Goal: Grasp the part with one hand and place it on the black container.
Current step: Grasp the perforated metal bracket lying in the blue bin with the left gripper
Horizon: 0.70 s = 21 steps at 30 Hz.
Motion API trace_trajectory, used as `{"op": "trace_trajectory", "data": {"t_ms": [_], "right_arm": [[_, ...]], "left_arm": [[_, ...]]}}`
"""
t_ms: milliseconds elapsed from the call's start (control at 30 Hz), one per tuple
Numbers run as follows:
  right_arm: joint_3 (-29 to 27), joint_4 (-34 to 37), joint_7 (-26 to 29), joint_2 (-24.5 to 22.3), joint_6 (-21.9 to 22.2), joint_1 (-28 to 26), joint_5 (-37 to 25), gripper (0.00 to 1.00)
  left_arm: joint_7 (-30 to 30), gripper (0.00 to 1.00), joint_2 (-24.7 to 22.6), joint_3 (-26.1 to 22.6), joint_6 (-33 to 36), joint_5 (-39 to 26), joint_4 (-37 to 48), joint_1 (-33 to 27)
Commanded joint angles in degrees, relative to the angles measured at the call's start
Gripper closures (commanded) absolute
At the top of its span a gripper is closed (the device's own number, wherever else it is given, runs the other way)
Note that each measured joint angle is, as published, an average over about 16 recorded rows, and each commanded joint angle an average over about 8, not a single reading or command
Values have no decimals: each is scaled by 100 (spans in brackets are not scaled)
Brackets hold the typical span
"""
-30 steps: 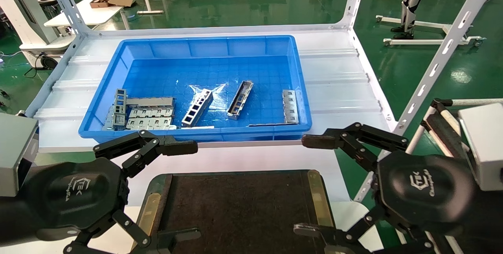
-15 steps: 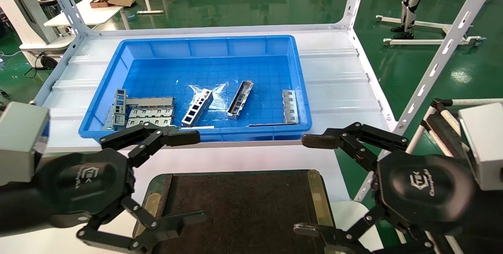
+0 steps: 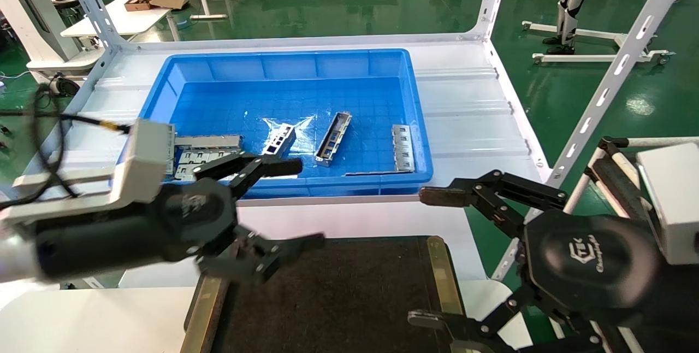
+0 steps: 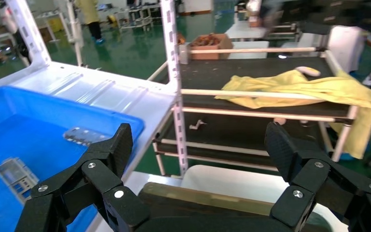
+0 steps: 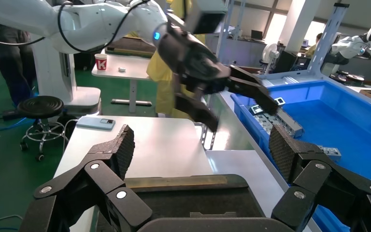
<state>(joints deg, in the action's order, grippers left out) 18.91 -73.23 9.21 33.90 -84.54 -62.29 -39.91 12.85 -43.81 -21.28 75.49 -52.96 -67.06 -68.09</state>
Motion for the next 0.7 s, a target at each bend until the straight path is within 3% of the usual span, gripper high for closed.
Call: {"op": "trace_trajectory", "data": {"t_ms": [33,400,700], "right_arm": [[0,0,0,0,0,0,0,0],[2,0,-1,-1,1,-1,1,0],[3,0,-2,-1,1,-1,2,0]], "left_arm": [[37,0,-116,-73,-113,-147,118,-102],[102,0,-943,-498,-827,-1046,1178,-890],[-310,0,-1782,-692,-1535,-1570,2552,-1435]]}}
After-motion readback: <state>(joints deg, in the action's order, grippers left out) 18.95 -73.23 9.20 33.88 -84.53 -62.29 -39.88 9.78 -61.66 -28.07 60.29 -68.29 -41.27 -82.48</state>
